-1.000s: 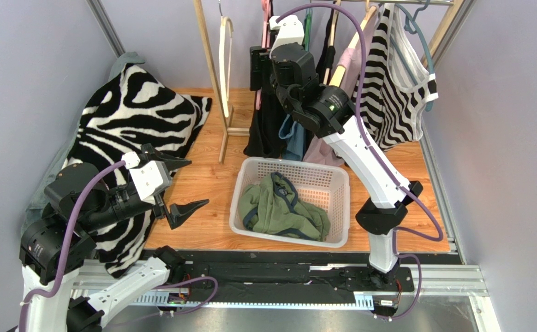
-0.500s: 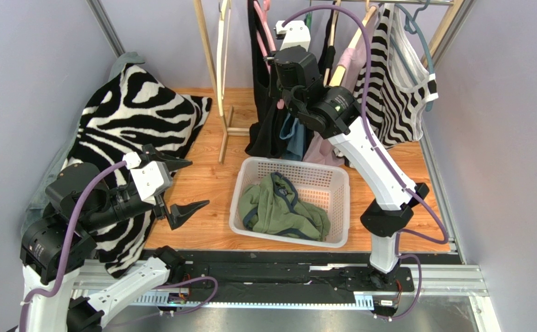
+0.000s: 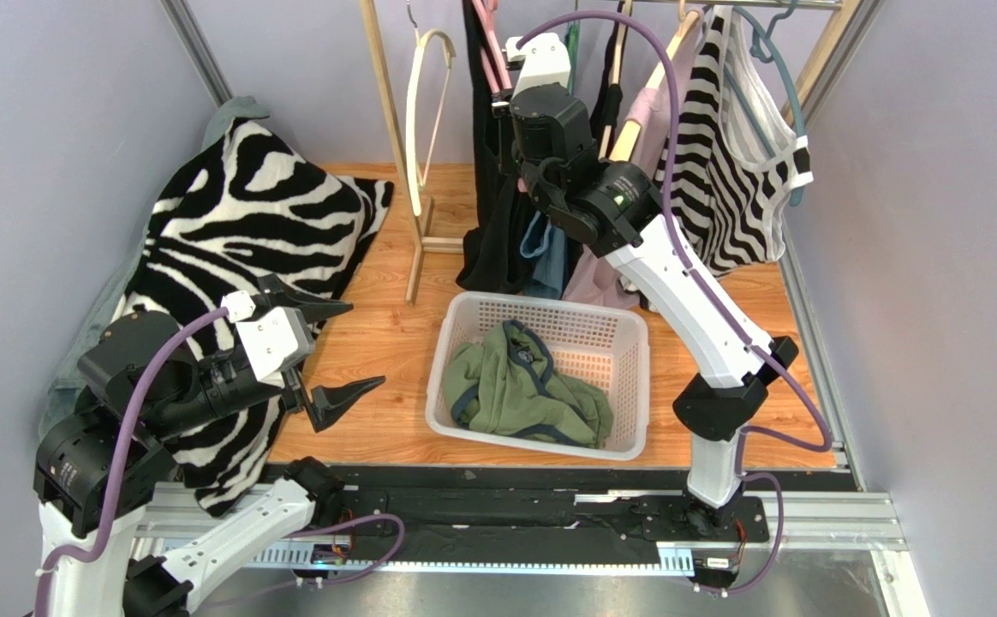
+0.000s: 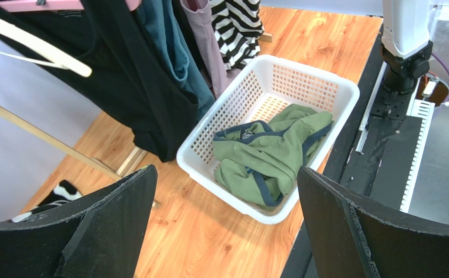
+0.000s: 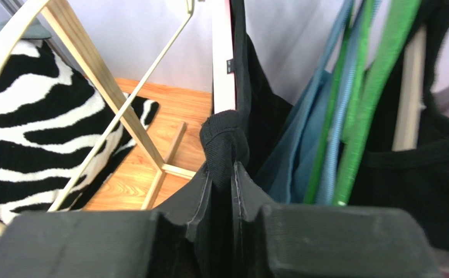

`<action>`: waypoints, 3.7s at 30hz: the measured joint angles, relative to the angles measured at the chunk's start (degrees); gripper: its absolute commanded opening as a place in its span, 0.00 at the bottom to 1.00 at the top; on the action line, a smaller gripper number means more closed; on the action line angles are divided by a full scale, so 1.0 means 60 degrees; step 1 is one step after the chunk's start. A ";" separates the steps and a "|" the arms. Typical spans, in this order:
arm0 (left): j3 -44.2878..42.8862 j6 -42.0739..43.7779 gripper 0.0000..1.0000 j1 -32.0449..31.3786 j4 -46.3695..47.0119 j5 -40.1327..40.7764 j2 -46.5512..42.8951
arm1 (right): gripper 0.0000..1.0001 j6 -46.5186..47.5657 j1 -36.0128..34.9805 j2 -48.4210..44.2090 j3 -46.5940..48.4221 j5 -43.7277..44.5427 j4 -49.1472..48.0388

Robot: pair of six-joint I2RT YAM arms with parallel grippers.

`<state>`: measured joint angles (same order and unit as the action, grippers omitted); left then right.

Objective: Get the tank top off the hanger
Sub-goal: Move the hanger to the clothesline, then place the tank top in the bin.

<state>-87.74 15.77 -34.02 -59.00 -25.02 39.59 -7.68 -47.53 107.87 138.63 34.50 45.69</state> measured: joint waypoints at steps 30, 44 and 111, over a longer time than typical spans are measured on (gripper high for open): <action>0.0080 0.0036 0.99 0.0000 -0.0007 0.0004 -0.0157 | 0.00 0.0310 0.0514 0.0619 0.0572 -0.1610 -0.0954; 0.0080 0.0109 0.99 0.0000 -0.0007 0.0036 -0.0157 | 0.00 0.1016 0.0514 0.0044 -0.0084 -0.1861 -0.1800; -0.2758 -0.0011 0.99 0.0248 0.0211 -0.0718 0.1643 | 0.00 0.0856 -0.0532 -1.0127 -0.4889 -0.7697 0.0546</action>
<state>-104.29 15.70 -32.53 -57.74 -29.32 49.45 -2.55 -50.72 47.11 109.30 -11.68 48.97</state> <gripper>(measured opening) 0.992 0.081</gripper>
